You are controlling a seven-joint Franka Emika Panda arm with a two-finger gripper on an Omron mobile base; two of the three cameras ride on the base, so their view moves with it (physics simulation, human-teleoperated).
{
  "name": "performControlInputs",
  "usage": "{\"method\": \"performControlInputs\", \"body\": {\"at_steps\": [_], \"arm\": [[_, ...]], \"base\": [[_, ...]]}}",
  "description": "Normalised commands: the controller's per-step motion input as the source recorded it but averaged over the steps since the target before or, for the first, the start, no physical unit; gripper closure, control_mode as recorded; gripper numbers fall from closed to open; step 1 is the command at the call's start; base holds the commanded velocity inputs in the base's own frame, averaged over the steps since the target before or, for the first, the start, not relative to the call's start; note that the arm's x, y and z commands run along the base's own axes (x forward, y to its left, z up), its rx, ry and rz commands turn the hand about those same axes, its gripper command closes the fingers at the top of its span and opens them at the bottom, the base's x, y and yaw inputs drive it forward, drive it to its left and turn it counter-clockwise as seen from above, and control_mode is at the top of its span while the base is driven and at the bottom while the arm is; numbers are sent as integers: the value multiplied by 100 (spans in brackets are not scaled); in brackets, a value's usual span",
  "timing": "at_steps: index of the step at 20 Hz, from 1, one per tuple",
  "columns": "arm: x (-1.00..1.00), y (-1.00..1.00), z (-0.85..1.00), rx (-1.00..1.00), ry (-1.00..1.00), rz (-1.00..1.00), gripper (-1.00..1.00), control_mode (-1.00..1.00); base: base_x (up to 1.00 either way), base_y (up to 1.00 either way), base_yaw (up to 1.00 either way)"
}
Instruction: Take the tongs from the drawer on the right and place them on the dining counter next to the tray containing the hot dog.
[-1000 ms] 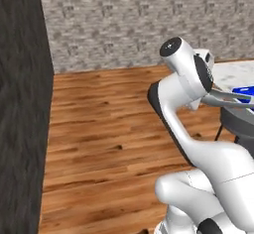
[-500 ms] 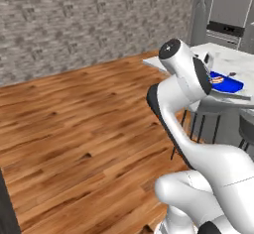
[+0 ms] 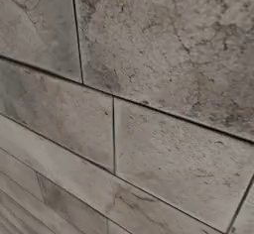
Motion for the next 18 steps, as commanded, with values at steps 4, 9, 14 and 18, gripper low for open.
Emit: {"method": "performControlInputs", "body": {"at_steps": [4,9,14,18], "arm": [[0,0,0,0,0,0,100,100],[0,0,0,0,0,0,100,100],[0,0,0,0,0,0,100,100],[0,0,0,0,0,0,100,100]], "base": [[29,100,-53],[46,100,-48],[55,100,-45],[70,100,-41]]}}
